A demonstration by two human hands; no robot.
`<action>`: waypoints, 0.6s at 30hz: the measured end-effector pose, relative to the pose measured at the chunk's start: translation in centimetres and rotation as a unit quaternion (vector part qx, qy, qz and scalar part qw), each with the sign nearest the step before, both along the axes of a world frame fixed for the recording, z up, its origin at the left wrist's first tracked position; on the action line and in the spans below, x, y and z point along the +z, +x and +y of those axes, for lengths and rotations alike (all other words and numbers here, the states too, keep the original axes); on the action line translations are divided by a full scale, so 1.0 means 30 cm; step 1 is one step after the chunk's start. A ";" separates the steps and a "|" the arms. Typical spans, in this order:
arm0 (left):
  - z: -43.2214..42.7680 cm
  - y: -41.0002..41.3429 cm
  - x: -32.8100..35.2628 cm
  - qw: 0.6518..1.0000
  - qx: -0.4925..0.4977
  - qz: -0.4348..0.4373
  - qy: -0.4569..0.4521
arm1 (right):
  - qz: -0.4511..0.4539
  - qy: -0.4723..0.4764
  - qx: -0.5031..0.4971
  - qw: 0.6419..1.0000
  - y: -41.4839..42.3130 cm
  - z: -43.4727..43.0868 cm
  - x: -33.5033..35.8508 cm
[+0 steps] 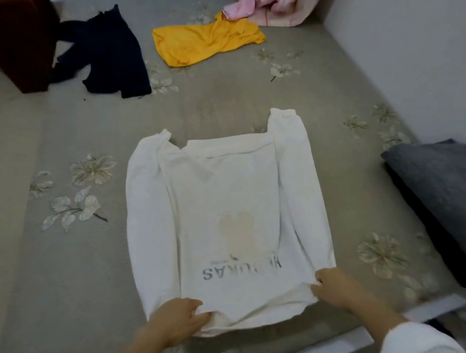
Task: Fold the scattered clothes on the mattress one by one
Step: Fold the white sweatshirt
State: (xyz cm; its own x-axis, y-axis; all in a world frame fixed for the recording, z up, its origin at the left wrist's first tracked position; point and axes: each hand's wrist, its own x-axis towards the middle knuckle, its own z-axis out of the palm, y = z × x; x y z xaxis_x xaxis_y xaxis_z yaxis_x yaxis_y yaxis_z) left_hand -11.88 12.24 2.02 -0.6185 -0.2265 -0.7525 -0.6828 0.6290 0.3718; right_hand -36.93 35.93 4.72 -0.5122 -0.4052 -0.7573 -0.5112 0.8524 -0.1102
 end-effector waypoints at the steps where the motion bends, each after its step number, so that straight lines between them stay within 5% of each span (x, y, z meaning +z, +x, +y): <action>1: 0.017 0.009 -0.043 0.999 0.003 -0.026 0.036 | -0.019 0.040 0.020 0.999 0.022 0.006 -0.040; 4: 0.034 0.021 -0.136 0.983 0.016 -0.117 0.144 | -0.081 0.137 0.044 0.986 0.066 -0.004 -0.129; 7: -0.015 -0.009 -0.195 0.977 0.092 -0.099 0.168 | -0.079 0.107 0.031 0.991 0.058 -0.081 -0.173; 10: -0.120 -0.068 -0.244 0.959 0.267 0.059 0.075 | -0.045 0.028 0.023 0.998 0.015 -0.215 -0.216; 13: -0.258 -0.128 -0.294 0.897 0.400 0.167 -0.084 | -0.022 -0.016 0.031 0.999 -0.034 -0.371 -0.273; 18: -0.492 -0.220 -0.395 0.813 0.517 0.150 -0.222 | 0.075 -0.118 0.106 0.984 -0.090 -0.619 -0.414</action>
